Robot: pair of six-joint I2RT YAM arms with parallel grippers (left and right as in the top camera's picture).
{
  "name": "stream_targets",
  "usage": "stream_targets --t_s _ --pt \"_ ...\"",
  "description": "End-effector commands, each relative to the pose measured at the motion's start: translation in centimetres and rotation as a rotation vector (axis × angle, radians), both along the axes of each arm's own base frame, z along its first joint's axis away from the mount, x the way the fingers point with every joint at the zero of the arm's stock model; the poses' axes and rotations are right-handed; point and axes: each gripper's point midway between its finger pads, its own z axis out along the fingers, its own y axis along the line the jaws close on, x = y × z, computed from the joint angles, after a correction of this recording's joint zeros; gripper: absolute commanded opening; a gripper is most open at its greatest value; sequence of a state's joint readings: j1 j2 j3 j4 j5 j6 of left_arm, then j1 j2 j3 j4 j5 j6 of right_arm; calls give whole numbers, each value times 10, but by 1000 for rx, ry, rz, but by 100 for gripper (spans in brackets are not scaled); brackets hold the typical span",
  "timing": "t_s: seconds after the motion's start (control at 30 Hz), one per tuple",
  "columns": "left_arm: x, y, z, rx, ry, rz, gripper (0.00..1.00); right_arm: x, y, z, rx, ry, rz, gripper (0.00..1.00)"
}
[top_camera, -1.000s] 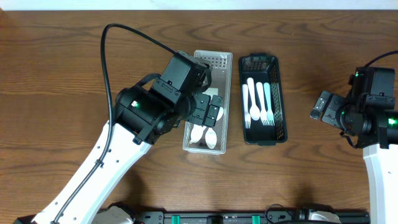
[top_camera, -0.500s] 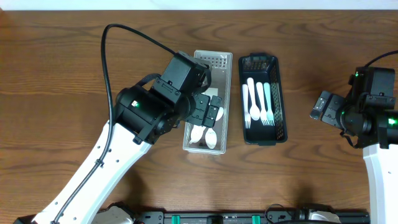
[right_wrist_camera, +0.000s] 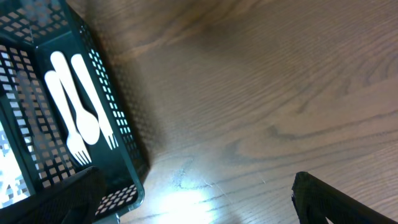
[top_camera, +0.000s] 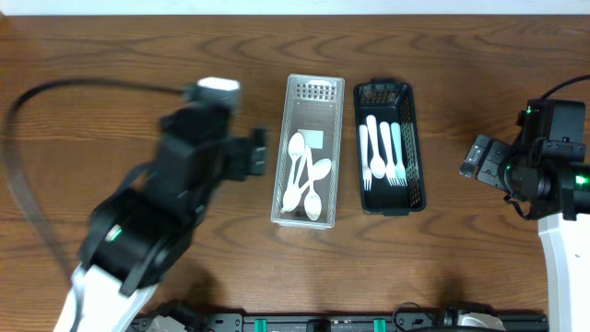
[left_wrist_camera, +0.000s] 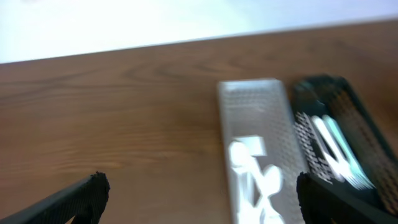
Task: Pack container
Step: 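Open the left gripper and withdraw it toward the front left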
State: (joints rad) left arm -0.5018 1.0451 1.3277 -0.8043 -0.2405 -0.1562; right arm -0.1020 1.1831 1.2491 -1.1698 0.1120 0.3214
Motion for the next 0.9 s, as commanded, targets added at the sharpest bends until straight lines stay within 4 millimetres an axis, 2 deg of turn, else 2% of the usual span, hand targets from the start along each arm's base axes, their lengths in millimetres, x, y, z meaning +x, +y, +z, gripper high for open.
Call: stream_targets --t_s 0.0,0.13,0.3,0.53,0.73,0.87 --pt "-12 41 -7 20 -27 112 98 -1 -2 -1 0 3 -14 99" --pt "-34 84 -21 18 -51 232 98 -1 -2 -1 0 3 -14 99" --pt "-60 115 -49 64 -77 302 98 -1 -2 -1 0 3 -14 99" --pt "-74 130 -91 61 -192 346 98 -1 -2 -1 0 3 -14 99" --pt "-79 131 -142 57 -202 352 98 -1 -2 -1 0 3 -14 99" --pt "-77 131 -161 52 -219 353 98 -1 -2 -1 0 3 -14 99"
